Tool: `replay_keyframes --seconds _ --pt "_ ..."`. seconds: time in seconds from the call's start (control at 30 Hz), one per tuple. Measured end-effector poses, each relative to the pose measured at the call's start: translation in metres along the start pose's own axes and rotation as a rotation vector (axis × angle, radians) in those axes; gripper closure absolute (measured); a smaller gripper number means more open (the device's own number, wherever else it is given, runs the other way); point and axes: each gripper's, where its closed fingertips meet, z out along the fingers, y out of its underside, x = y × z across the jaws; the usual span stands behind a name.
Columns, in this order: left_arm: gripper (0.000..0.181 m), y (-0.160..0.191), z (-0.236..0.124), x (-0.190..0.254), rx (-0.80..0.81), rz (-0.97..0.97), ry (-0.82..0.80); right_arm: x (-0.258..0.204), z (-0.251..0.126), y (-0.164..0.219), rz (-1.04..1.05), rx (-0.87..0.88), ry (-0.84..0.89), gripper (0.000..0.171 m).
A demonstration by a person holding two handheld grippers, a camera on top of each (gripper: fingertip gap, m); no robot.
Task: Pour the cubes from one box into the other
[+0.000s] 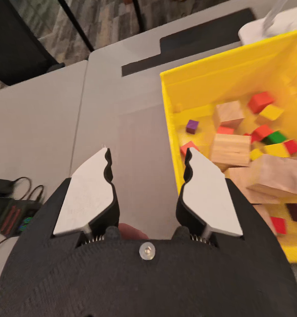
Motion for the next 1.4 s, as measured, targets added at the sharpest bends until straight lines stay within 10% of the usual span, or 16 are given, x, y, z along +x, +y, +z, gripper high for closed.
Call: replay_keyframes --seconds 0.03,0.47,0.87,1.4 --pt "0.1 0.004 0.006 0.0 -0.018 0.029 -0.016 0.004 0.01 -0.002 -0.008 -0.016 0.025 0.096" --pt "0.13 0.035 0.048 0.028 -0.128 0.102 0.047 0.032 0.067 -0.002 0.019 -0.127 0.167 0.103" --pt "0.174 0.043 0.053 0.049 -0.161 0.028 0.172 0.034 0.065 0.006 0.017 -0.174 0.164 0.148" --pt "0.143 0.058 0.008 0.104 -0.227 0.034 0.514 0.039 0.034 0.04 0.011 -0.238 0.142 0.157"
